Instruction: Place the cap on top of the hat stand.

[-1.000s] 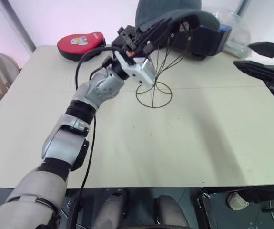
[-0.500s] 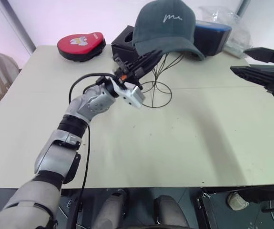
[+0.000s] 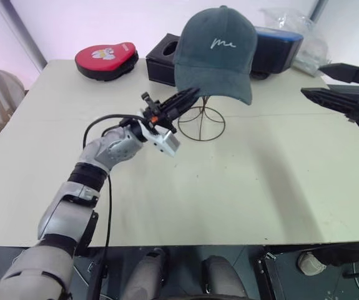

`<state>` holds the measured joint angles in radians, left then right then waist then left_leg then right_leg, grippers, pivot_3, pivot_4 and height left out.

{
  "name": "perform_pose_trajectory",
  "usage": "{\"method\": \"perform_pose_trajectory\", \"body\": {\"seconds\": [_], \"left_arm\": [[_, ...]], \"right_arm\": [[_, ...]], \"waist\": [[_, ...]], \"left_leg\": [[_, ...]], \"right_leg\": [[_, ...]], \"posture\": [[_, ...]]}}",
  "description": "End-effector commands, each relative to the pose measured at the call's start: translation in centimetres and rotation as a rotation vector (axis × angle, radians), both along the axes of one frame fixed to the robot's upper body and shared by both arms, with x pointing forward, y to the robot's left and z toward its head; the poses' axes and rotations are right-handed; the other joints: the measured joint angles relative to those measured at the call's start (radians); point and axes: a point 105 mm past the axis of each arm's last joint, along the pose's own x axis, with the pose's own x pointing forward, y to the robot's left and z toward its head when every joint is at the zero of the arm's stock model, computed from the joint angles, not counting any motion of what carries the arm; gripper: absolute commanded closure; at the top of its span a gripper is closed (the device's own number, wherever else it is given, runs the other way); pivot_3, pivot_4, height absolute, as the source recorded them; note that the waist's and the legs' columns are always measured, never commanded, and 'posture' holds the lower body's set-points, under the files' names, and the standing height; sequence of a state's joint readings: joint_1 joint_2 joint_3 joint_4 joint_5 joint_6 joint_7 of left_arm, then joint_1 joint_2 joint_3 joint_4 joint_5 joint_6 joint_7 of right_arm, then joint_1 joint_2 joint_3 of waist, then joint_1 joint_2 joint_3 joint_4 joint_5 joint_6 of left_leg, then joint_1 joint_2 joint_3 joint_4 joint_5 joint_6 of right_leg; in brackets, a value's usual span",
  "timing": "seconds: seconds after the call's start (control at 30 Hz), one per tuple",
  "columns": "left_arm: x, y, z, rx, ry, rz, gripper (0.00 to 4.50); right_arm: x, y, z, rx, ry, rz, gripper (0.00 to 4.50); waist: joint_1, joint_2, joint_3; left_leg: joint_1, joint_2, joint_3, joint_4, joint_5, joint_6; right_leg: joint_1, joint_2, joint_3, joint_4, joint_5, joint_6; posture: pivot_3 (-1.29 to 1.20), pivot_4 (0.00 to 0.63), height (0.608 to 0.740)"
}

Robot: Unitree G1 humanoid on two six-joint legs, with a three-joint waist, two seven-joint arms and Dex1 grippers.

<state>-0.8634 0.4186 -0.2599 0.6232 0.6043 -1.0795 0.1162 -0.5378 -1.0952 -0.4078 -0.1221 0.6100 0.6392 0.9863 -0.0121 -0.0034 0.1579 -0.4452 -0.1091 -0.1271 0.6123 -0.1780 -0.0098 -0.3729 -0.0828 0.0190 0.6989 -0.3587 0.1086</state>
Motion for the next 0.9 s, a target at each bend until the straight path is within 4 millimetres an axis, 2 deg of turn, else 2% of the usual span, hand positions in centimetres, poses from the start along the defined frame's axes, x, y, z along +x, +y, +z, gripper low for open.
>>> {"method": "perform_pose_trajectory", "body": {"seconds": [0.03, 0.33, 0.87, 0.9], "left_arm": [[-0.2, 0.6, 0.8, -0.035, -0.032, 0.017, 4.24], [-0.3, 1.0, -1.1, -0.02, 0.013, 0.047, 4.24], [-0.8, 0.7, -2.6, 0.038, 0.064, 0.01, 4.24], [-0.8, 0.7, -2.5, 0.038, 0.065, 0.007, 3.99]], "right_arm": [[-0.4, 0.1, 1.1, -0.017, -0.054, -0.001, 1.43], [-0.1, 0.2, 1.4, -0.022, -0.064, 0.001, 1.43], [0.2, 0.4, 1.5, -0.025, -0.069, 0.005, 1.43], [0.2, 0.4, 1.4, -0.025, -0.07, 0.005, 1.43]], "waist": [[0.001, 0.0, 0.0], [0.001, 0.0, 0.0], [0.001, 0.0, 0.0], [0.001, 0.0, 0.0]], "left_leg": [[0.0, 0.0, 0.0, 0.0, 0.0, 0.0], [0.0, 0.0, 0.0, 0.0, 0.0, 0.0], [0.0, 0.0, 0.0, 0.0, 0.0, 0.0], [0.0, 0.0, 0.0, 0.0, 0.0, 0.0]], "right_leg": [[0.0, 0.0, 0.0, 0.0, 0.0, 0.0], [0.0, 0.0, 0.0, 0.0, 0.0, 0.0], [0.0, 0.0, 0.0, 0.0, 0.0, 0.0], [0.0, 0.0, 0.0, 0.0, 0.0, 0.0]], "posture": [[0.0, 0.15, 0.74], [0.0, 0.15, 0.74], [0.0, 0.15, 0.74], [0.0, 0.15, 0.74]]}}
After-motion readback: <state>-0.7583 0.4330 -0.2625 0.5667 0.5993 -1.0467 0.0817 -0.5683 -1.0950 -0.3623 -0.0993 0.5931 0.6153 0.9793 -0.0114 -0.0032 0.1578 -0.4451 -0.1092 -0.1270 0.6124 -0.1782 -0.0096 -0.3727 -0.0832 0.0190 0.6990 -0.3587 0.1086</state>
